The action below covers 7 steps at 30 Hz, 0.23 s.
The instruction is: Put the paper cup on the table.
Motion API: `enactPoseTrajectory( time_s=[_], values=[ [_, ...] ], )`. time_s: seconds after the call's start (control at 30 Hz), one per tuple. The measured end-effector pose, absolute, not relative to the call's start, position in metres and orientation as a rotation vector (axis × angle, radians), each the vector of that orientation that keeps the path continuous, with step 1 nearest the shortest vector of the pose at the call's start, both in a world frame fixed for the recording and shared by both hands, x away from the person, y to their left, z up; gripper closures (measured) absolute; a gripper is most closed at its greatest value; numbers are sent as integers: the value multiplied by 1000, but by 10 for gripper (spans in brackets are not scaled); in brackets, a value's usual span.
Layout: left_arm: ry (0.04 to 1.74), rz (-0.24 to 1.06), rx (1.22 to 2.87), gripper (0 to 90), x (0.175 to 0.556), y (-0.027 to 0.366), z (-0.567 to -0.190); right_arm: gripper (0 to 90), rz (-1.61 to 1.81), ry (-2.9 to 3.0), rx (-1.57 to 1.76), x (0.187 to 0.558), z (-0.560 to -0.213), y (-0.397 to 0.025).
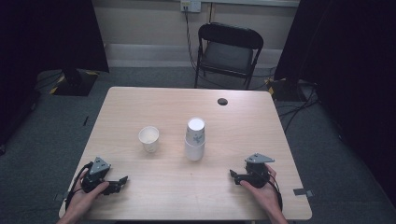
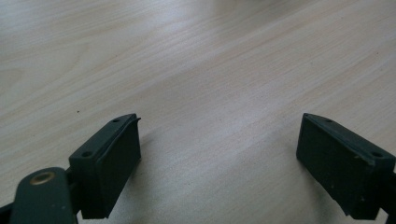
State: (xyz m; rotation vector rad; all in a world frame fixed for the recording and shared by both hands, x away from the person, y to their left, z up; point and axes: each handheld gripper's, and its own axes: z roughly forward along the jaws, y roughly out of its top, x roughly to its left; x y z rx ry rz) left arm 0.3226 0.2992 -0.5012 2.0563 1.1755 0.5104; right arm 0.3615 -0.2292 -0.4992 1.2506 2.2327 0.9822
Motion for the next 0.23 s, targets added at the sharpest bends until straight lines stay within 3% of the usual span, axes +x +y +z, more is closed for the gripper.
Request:
enactPoseTrajectory(
  time_s=[0.23],
  values=[
    [1172, 507, 2058, 127, 324, 299, -501, 138, 964, 2210, 1281, 362, -499, -230]
  ],
)
